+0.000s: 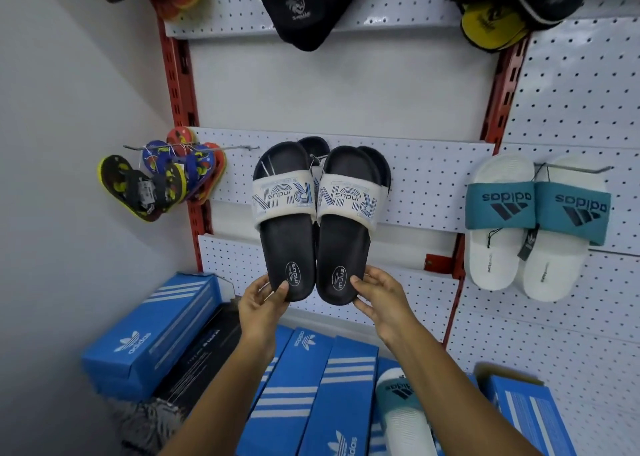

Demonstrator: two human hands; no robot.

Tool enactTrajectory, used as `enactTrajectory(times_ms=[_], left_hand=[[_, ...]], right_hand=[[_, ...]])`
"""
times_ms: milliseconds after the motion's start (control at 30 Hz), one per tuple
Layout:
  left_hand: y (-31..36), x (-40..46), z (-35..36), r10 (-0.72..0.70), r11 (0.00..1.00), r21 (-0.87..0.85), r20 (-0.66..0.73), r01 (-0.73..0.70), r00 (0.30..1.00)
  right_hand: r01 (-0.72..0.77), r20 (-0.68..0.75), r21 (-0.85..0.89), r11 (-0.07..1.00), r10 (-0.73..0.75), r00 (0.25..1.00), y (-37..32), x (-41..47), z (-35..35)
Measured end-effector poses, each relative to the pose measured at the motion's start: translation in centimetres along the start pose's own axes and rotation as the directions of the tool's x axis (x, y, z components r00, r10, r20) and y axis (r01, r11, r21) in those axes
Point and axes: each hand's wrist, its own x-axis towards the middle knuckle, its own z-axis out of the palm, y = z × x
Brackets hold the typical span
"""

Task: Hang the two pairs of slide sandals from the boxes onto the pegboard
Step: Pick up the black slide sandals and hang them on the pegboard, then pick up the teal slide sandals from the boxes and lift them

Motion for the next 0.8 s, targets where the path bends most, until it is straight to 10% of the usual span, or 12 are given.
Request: enactTrajectory(times_ms=[200,367,533,800], left_hand=[[-2.4,-1.2,1.4,0.369,0.722,0.613,0.050,-0.320,0.928],[-6.6,-4.6,3.1,0.526,0.271,0.780,0.371,-0.565,0.765],[-14.1,-7.1,2.5,0.333,0.002,0.785,0.584,-0.620,0.740],[-26.6,-12.4,1.7,-0.218,-0.128,0.760,0.606,-0.637,0.765]], right_hand=[[0.203,-0.051,-0.419,0.885,-0.246,0.968,1.6,-0.6,-0.5],[0.387,0.186,-0.860,0.332,-0.502,0.845,5.5,-2.4,-3.8],[0.274,0.250,-0.962,-0.020,-0.481,0.841,10.7,-4.6,-10.6],[-0.022,0.001,-0.993,-0.114,-0.197,0.980,17.4,-9.1,-23.2]])
